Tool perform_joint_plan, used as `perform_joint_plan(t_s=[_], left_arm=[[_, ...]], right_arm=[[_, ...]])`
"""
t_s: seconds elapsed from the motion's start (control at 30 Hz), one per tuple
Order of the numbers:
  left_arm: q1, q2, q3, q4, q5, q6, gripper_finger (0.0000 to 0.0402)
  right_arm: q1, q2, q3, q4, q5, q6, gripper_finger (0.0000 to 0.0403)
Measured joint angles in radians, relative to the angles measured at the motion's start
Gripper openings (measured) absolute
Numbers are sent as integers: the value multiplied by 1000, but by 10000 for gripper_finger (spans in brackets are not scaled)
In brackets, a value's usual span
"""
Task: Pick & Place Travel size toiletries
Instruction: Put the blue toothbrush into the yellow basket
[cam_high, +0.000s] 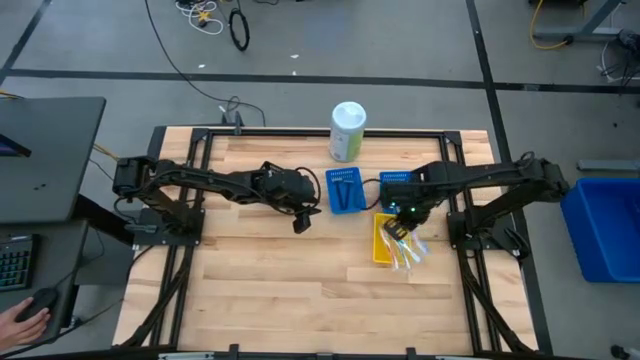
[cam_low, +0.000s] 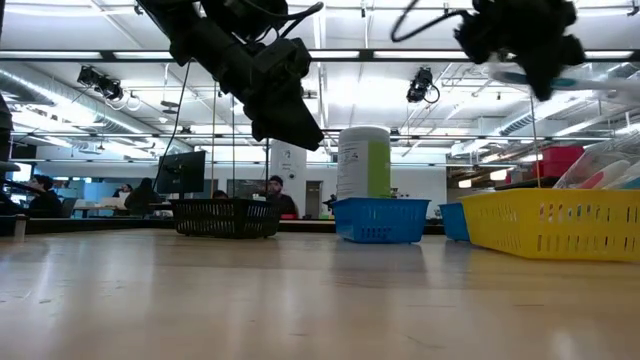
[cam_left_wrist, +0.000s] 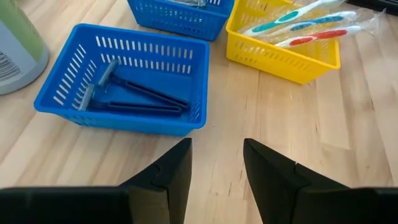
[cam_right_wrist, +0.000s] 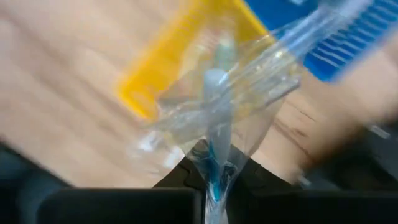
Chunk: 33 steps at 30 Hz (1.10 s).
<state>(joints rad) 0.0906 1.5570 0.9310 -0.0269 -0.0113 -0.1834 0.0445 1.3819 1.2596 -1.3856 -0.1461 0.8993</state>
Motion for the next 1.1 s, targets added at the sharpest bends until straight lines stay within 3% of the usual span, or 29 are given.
perform_joint_plan(t_s=[0.27, 0.4, 0.7, 0.93, 1.1], left_arm=[[0, 0, 0, -8, 15, 19, 153], [0, 0, 0, -9, 15, 25, 153], [0, 0, 0, -12, 32, 25, 153], [0, 0, 0, -12, 31, 26, 153], [0, 0, 0, -13, 31, 13, 153]], right_arm=[[-11, 35, -92, 272, -83, 1, 45], [-20, 64, -136, 304, -89, 0, 50], [-23, 87, -193, 307, -91, -27, 130], [-39, 86, -176, 301, -45, -127, 188], [-40, 86, -164, 370, 73, -192, 188]])
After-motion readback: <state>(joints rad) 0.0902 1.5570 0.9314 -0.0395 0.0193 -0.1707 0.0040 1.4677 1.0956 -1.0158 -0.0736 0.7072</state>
